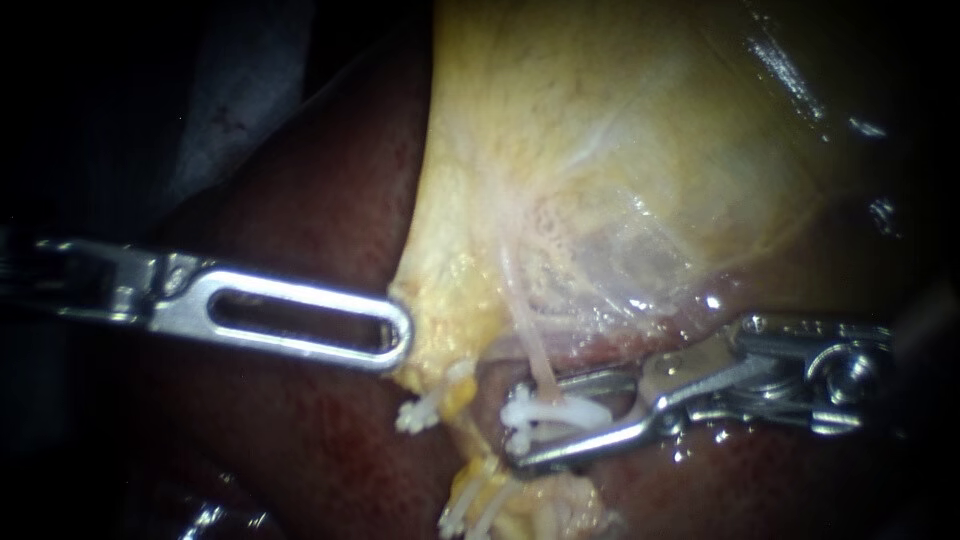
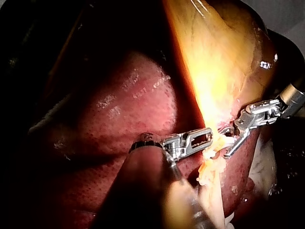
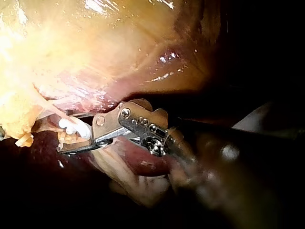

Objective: Going back second clip right tube

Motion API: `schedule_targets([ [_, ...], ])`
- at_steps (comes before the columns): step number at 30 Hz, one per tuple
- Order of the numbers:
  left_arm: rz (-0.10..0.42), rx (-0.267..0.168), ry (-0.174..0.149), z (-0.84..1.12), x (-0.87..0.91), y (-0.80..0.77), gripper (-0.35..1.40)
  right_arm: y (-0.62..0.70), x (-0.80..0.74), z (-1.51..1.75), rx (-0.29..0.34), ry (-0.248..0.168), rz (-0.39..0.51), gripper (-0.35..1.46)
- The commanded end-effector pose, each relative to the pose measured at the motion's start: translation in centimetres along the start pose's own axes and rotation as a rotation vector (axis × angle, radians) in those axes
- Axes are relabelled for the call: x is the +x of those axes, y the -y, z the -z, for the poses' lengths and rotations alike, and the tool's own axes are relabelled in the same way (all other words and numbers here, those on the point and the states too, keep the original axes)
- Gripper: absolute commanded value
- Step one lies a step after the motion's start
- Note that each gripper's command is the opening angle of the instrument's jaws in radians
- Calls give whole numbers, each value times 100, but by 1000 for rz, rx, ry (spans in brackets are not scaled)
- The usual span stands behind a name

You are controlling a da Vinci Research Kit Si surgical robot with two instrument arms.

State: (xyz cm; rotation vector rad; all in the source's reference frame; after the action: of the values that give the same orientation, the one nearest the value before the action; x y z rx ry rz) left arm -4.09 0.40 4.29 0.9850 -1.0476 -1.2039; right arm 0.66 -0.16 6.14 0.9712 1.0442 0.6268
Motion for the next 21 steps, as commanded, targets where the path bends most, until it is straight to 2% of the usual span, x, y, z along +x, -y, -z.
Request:
schedule_targets([
  [1,0,2,-2,0,0,0,-35,0,0,0,-1,0,7,46],
  [4,0,2,-2,0,0,0,-35,-1,0,0,-2,1,36,46],
  [21,0,2,-2,0,0,0,-35,0,-12,-24,-5,4,48,56],
])
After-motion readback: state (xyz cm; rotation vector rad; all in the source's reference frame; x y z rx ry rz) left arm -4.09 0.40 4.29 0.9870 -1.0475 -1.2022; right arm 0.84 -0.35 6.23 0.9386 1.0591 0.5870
